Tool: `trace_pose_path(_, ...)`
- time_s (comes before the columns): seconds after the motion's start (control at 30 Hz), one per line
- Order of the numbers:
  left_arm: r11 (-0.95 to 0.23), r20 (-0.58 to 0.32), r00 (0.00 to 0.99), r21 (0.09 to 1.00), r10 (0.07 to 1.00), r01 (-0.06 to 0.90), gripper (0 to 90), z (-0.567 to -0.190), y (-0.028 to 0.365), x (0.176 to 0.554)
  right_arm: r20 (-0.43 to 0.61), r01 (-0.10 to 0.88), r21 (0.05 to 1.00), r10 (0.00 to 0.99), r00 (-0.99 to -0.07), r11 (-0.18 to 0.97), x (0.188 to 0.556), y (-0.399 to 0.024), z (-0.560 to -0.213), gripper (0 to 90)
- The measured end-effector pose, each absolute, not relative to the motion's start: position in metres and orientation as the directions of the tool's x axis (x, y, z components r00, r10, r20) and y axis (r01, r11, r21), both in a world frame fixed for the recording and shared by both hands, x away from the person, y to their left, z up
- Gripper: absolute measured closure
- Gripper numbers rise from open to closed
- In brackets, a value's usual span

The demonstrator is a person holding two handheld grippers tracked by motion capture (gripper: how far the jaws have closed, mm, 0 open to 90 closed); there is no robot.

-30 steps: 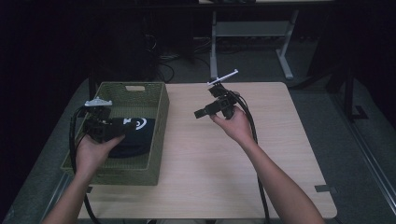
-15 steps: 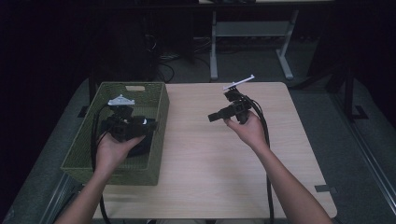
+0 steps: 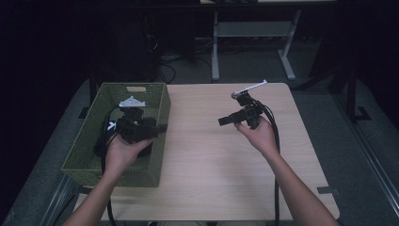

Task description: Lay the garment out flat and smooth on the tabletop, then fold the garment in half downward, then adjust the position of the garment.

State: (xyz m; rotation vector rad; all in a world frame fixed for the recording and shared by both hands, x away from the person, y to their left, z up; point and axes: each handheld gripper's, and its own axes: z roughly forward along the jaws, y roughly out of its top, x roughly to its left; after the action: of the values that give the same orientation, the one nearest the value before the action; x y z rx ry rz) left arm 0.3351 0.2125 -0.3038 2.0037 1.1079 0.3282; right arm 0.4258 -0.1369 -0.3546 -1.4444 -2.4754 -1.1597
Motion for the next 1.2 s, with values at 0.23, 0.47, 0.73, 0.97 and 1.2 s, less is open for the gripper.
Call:
trace_pose_path(0.23,-0.296,-0.149,0.588,0.750,0.795,0.591,37.9,-0.307,0.207,0.336,0.393,0.775,0.574,0.741,-0.544,0.264,0.423,-0.151,-0.359,38.3)
trace_pose_path(0.47,-0.308,-0.149,0.596,0.744,0.789,0.593,37.0,-0.310,0.201,0.337,0.400,0.782,0.571,0.747,-0.531,0.251,0.421,-0.159,-0.362,37.0)
trace_pose_path(0.73,-0.308,-0.153,0.607,0.750,0.780,0.585,37.0,-0.310,0.194,0.335,0.400,0.789,0.564,0.755,-0.519,0.243,0.417,-0.166,-0.366,36.4)
trace_pose_path(0.97,-0.319,-0.153,0.618,0.746,0.771,0.584,36.9,-0.311,0.187,0.336,0.403,0.794,0.566,0.765,-0.502,0.223,0.412,-0.179,-0.368,36.0)
trace_pose_path(1.2,-0.332,-0.151,0.628,0.742,0.763,0.583,36.7,-0.314,0.179,0.338,0.410,0.801,0.561,0.771,-0.487,0.208,0.410,-0.189,-0.373,35.0)
